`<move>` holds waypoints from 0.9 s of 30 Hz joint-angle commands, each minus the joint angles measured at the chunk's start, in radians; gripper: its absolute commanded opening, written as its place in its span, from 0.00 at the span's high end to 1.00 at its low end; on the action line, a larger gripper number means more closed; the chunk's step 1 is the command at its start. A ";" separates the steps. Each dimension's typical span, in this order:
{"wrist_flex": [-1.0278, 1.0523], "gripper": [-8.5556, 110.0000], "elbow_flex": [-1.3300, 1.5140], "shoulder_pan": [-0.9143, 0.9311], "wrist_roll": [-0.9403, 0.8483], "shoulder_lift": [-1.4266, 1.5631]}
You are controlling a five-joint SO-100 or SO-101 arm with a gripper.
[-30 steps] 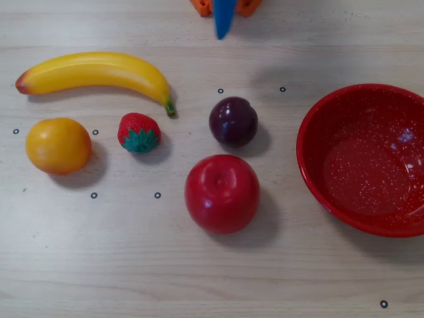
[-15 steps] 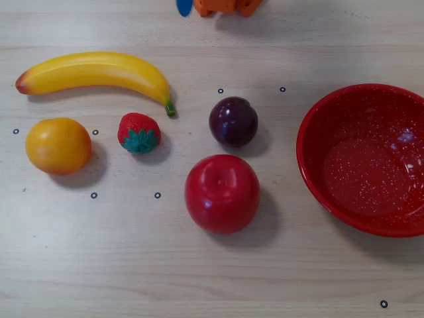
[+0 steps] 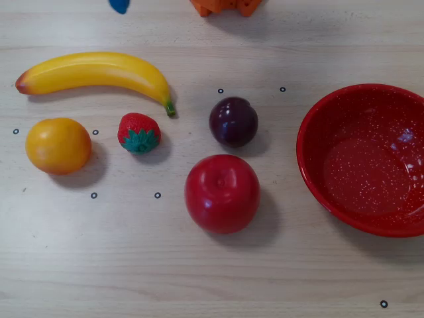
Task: Put the banana in the red bowl.
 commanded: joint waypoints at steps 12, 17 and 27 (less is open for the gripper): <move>0.018 0.93 -0.067 -0.245 0.330 -0.132; -0.058 0.93 -0.066 -0.272 0.357 -0.193; -0.225 0.75 -0.067 -0.345 0.451 -0.319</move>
